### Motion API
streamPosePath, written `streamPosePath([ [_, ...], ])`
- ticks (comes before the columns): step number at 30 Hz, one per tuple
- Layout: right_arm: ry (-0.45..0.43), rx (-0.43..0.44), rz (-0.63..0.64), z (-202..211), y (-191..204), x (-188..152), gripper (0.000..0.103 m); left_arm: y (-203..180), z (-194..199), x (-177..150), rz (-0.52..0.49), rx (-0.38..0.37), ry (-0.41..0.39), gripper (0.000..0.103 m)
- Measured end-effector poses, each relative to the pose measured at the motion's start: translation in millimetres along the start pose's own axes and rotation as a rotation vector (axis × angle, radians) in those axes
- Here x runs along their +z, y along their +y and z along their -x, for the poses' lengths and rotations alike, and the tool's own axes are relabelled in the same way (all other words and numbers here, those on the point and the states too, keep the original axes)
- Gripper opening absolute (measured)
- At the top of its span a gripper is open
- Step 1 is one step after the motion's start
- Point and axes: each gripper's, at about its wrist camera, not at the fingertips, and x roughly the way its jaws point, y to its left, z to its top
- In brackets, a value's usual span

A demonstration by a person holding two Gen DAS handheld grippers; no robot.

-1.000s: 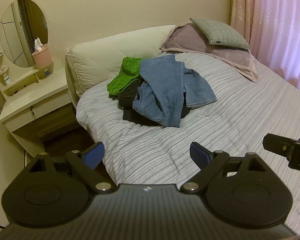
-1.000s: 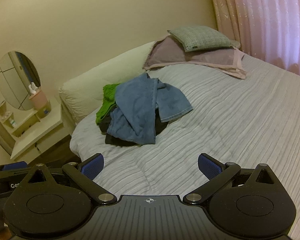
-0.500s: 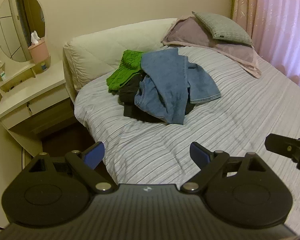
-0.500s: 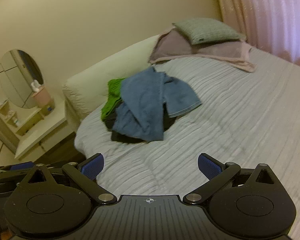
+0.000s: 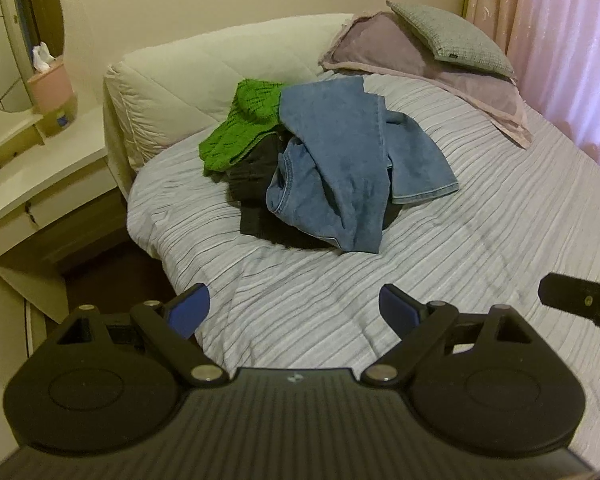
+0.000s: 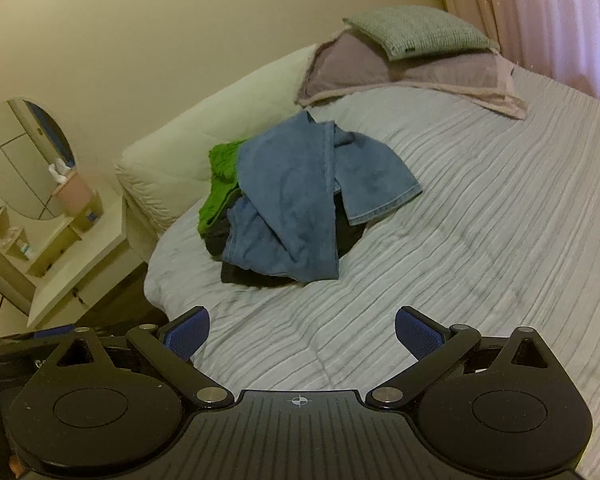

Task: Fold clothes
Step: 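Close the right gripper on the blue jeans atop the pile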

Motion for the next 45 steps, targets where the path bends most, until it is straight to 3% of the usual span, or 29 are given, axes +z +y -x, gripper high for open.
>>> streamPosePath([
  [5,0.030,-0.003,-0.034,-38,1,12,0.100,16,-35,26,-0.012,-0.023,0.014,0.086],
  [7,0.048,-0.009,-0.055,-56,0,17,0.083,22,-50,37,-0.021,-0.040,0.021,0.085],
  [12,0.077,-0.039,-0.100,-96,0,32,0.083,33,-92,65,-0.048,-0.071,0.051,0.082],
  [16,0.086,-0.057,-0.113,-127,-1,46,0.070,40,-128,88,-0.067,-0.091,0.071,0.078],
  [23,0.105,-0.068,-0.126,-189,-6,66,0.068,54,-191,121,-0.090,-0.090,0.100,0.078],
  [26,0.123,-0.070,-0.130,-220,-11,71,0.060,59,-219,132,-0.099,-0.086,0.119,0.078],
  [34,0.157,-0.087,-0.145,-299,-36,78,0.059,62,-289,149,-0.119,-0.077,0.184,0.078],
  [42,0.196,-0.082,-0.019,-371,-60,65,0.059,56,-345,160,-0.135,-0.061,0.230,0.078],
  [45,0.117,-0.071,0.050,-376,-57,67,0.039,55,-355,162,-0.134,-0.065,0.242,0.077],
])
